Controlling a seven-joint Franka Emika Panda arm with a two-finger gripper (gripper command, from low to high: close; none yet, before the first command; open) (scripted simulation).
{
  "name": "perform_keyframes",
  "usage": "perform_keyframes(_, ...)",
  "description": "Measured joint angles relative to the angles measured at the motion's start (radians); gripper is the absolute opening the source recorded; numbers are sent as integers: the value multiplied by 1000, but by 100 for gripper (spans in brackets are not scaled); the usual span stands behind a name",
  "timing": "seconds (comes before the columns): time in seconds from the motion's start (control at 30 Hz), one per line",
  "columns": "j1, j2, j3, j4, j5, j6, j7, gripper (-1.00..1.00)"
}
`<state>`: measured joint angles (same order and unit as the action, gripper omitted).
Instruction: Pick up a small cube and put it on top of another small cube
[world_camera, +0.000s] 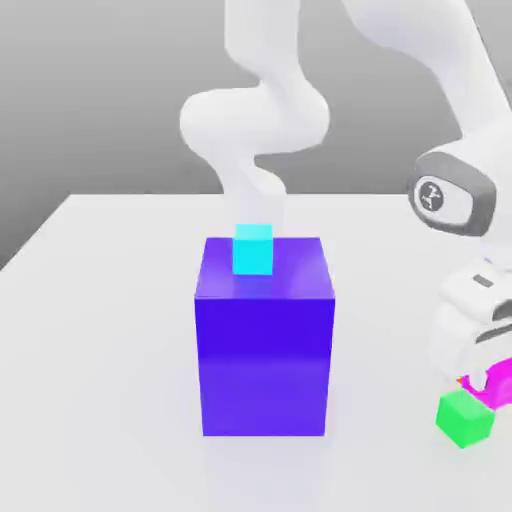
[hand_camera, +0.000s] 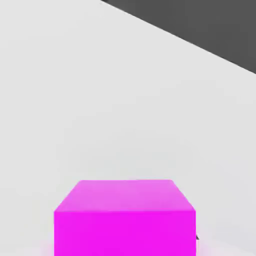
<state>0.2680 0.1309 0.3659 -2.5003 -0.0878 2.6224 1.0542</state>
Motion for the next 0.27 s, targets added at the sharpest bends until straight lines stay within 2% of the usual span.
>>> perform_keyframes(0.13, 39, 107, -48, -9, -98, 109, 82, -100)
perform_keyframes(0.17, 52, 135, -66, -8, -121, 134, 99, 100)
perform_keyframes(0.27, 52, 135, -66, -8, -121, 134, 99, 100)
